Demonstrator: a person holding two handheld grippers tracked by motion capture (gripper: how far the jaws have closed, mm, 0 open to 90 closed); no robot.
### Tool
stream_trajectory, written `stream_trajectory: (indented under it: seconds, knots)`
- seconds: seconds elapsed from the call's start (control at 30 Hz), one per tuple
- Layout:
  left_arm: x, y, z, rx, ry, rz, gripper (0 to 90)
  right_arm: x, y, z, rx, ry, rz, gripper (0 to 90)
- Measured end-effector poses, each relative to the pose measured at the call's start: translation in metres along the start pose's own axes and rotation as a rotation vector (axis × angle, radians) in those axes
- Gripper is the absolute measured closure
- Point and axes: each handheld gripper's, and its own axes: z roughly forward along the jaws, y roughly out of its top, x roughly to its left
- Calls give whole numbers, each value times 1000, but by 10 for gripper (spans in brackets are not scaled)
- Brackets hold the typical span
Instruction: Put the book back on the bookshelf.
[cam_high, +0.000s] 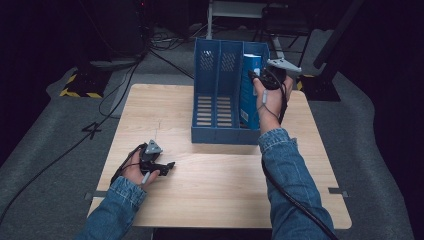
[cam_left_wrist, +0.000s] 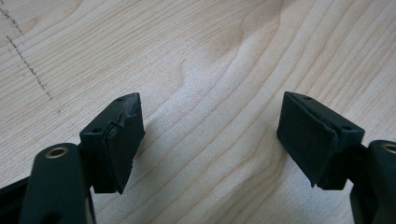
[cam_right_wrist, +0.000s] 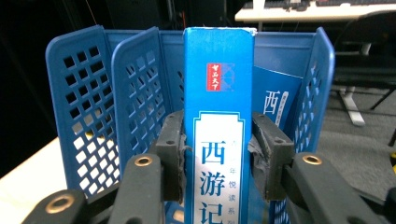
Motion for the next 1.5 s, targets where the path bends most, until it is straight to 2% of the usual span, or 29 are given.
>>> stream_trajectory:
  seconds: [0.13, 0.2, 0.27, 0.3, 0.37, 0.47, 0.53, 0.6, 0.7, 0.87, 0.9, 0.97, 1.07, 1.17, 1.2, 1.23, 1.33, 1.4, 1.43, 1.5]
  knots:
    - [0, 0, 0, -3, -1, -3, 232, 5, 12, 7, 32, -44, -40, 546]
    - [0, 0, 0, -1, -3, -3, 232, 5, 18, 16, 88, -61, -21, 506]
    - [0, 0, 0, -1, -3, -3, 232, 6, 22, 21, 116, -76, -20, 491]
    - [0, 0, 0, -1, -3, -3, 232, 5, 23, 23, 125, -77, -13, 492]
    - [0, 0, 0, -1, -3, -3, 232, 5, 26, 27, 148, -51, 5, 583]
    - [0, 0, 0, -1, -4, -3, 231, 8, 31, 27, 188, -65, -29, 609]
    - [0, 0, 0, -2, -4, -3, 231, 8, 32, 26, 189, -70, -28, 614]
    - [0, 0, 0, -2, -6, -7, 231, 7, 29, 21, 153, -74, -27, 616]
    - [0, 0, 0, -1, -2, -1, 230, 5, 24, 9, 54, -71, -10, 618]
    - [0, 0, 0, -1, -1, -1, 230, 5, 33, -13, -86, -60, 4, 617]
    - [0, 0, 0, 0, -2, -1, 230, 4, 36, -17, -130, -53, 12, 617]
    - [0, 0, 0, -1, -6, -6, 230, 3, 37, -16, -158, -41, 10, 615]
    - [0, 0, 0, -2, -5, -4, 230, 4, 27, -1, -129, -36, -3, 613]
    - [0, -1, 0, -3, -8, -8, 229, 3, 5, 15, -77, -30, 7, 611]
    - [0, 0, 0, 0, -7, -5, 227, 1, -1, 20, -101, -21, 29, 611]
    - [0, -1, 0, -3, -10, -10, 227, 1, -2, 22, -113, -21, 37, 610]
    - [0, 0, 0, -3, -5, -2, 225, 5, 3, 23, -78, -37, 1, 609]
    - [0, 0, 0, -4, -7, -1, 224, 5, 4, 23, -60, -41, 7, 608]
    - [0, 0, 0, -4, -7, -1, 224, 4, 7, 23, -41, -41, 10, 606]
    - [0, 0, 0, -3, -7, -3, 225, 4, 19, 24, 47, -44, -1, 586]
